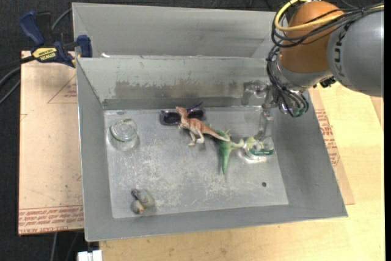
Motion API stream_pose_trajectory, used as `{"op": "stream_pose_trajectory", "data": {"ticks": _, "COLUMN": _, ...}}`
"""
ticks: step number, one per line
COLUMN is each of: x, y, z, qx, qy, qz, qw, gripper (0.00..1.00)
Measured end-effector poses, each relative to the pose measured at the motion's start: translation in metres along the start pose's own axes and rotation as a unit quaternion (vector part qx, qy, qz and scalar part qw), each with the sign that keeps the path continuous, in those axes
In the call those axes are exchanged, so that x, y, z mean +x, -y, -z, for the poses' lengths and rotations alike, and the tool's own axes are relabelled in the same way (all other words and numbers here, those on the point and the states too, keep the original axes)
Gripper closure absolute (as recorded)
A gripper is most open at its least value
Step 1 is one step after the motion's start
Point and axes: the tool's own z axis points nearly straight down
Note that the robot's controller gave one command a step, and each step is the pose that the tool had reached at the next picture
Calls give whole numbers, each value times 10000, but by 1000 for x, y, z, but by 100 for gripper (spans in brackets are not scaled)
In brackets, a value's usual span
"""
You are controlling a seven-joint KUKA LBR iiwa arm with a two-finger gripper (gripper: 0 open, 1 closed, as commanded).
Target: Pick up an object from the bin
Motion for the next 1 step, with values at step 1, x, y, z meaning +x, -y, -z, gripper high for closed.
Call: {"op": "stream_pose_trajectory", "data": {"ticks": 1, "x": 8, "y": -49, "z": -56, "qx": -47, "qy": -96, "qz": -751, "qw": 9971, "gripper": 0}}
